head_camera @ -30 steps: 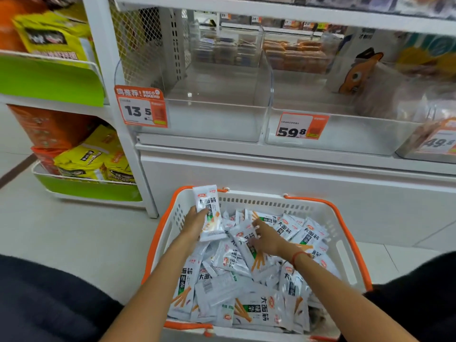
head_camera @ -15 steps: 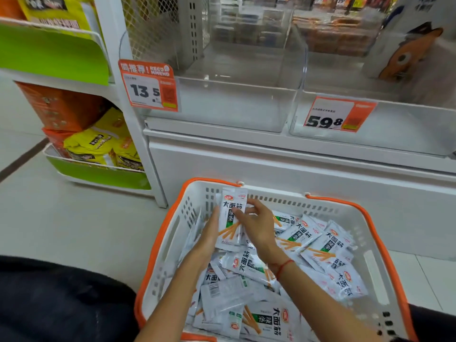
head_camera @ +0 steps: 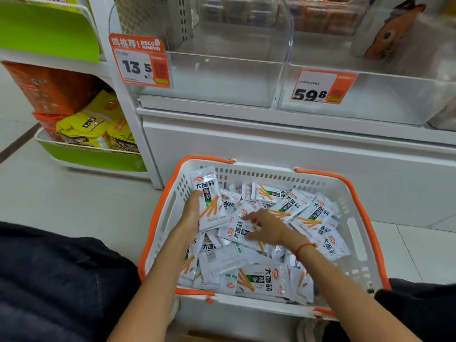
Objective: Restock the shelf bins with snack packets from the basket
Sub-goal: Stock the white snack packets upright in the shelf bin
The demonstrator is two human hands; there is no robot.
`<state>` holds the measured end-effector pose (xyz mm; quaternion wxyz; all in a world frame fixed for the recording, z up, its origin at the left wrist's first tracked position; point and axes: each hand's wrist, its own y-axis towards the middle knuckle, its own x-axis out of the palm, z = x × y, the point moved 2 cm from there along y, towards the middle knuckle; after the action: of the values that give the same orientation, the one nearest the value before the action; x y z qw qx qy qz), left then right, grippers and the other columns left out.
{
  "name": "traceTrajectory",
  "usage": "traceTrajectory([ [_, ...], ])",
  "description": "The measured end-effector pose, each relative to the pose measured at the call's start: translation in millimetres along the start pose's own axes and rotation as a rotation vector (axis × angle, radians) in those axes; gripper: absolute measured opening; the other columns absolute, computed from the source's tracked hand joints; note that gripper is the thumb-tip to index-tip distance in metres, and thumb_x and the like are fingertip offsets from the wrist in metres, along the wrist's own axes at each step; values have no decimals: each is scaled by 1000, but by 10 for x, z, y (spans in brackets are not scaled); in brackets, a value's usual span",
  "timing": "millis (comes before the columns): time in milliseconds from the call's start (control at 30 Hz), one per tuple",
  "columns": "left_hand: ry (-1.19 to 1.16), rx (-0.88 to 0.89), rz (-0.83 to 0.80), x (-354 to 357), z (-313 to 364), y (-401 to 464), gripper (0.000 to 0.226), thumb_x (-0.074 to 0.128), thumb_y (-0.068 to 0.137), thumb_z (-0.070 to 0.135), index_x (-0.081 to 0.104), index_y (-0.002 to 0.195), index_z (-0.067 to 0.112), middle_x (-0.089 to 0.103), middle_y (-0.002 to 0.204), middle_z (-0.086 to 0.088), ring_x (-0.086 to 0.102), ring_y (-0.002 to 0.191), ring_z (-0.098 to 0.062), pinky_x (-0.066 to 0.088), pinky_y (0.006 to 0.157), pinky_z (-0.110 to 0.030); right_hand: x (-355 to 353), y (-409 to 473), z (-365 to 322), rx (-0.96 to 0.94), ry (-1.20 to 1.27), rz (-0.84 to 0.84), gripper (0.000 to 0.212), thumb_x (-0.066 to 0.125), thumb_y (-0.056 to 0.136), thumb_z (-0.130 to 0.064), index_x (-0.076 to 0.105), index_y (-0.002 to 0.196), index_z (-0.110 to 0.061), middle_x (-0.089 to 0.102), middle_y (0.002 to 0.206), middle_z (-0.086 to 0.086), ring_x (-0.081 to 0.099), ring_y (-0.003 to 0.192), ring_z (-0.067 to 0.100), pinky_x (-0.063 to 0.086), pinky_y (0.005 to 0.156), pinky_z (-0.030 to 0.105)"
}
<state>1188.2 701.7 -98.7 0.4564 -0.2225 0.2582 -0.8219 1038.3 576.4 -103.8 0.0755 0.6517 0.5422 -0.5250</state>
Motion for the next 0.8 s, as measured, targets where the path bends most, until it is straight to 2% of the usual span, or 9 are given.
traceTrajectory([
  [100, -3, -2, -36, -1, 7, 7, 17, 47, 95, 20, 56, 106, 12, 62, 81, -12, 58, 69, -27, 48, 69, -35, 205, -42, -45, 0, -130, 124, 56, 67, 85, -31, 42, 134, -21, 50, 123, 7, 56, 105, 27, 46, 85, 35],
  [200, 26, 37, -26, -6, 16, -5, 18, 46, 97, 16, 56, 112, 11, 61, 81, -10, 58, 68, -24, 47, 62, -31, 114, -16, 35, 35, -24, 111, 40, 59, 90, -19, 45, 126, -15, 59, 118, 12, 57, 94, 27, 44, 72, 31],
  [333, 207, 102, 5, -28, -71, 35, 31, 43, 99, 18, 49, 129, 11, 62, 116, -14, 62, 96, -30, 52, 78, -40, -244, -18, 76, 189, 713, 326, 29, 52, 93, -5, 55, 122, -5, 65, 93, 8, 57, 71, 16, 48, 59, 19],
  [433, 267, 106, -23, 62, -136, -9, 26, 43, 99, 15, 51, 123, 9, 60, 110, -13, 60, 93, -28, 49, 77, -35, -341, -26, -130, 150, 1193, 319, 28, 60, 90, -8, 62, 118, -9, 67, 88, 9, 61, 72, 17, 47, 61, 21],
  [533, 160, 50, -68, 198, -221, -48, 37, 45, 91, 28, 57, 121, 9, 64, 106, -17, 60, 97, -32, 47, 94, -46, -198, 20, -357, 103, 1047, 399, 29, 70, 84, -12, 64, 113, -9, 67, 82, 7, 62, 72, 19, 52, 68, 30],
  [600, 12, 44, -88, 268, -213, -89, 37, 38, 95, 29, 63, 114, 10, 68, 95, -14, 63, 87, -31, 47, 93, -46, -76, 51, -439, 83, 939, 505, 33, 74, 81, -16, 66, 112, -9, 67, 79, 3, 65, 71, 18, 55, 78, 37],
  [700, -11, 60, -100, 302, -203, -99, 38, 46, 93, 40, 58, 119, 15, 64, 114, -12, 60, 101, -28, 44, 99, -44, 6, 63, -480, 60, 889, 549, 36, 74, 81, -18, 66, 115, -10, 65, 70, -5, 65, 70, 14, 52, 84, 32],
  [733, 17, 57, -95, 286, -220, -69, 41, 49, 91, 42, 57, 121, 15, 63, 117, -12, 60, 102, -28, 45, 98, -44, -3, 61, -485, 39, 831, 551, 36, 73, 82, -20, 66, 116, -11, 66, 71, -6, 66, 74, 14, 51, 86, 30],
  [800, 37, 43, -116, 256, -219, -93, 25, 45, 98, 33, 60, 109, 16, 69, 97, -9, 64, 83, -23, 51, 80, -38, -62, 68, -506, -40, 684, 511, 36, 71, 84, -25, 66, 118, -13, 67, 81, -4, 65, 81, 14, 50, 84, 27],
])
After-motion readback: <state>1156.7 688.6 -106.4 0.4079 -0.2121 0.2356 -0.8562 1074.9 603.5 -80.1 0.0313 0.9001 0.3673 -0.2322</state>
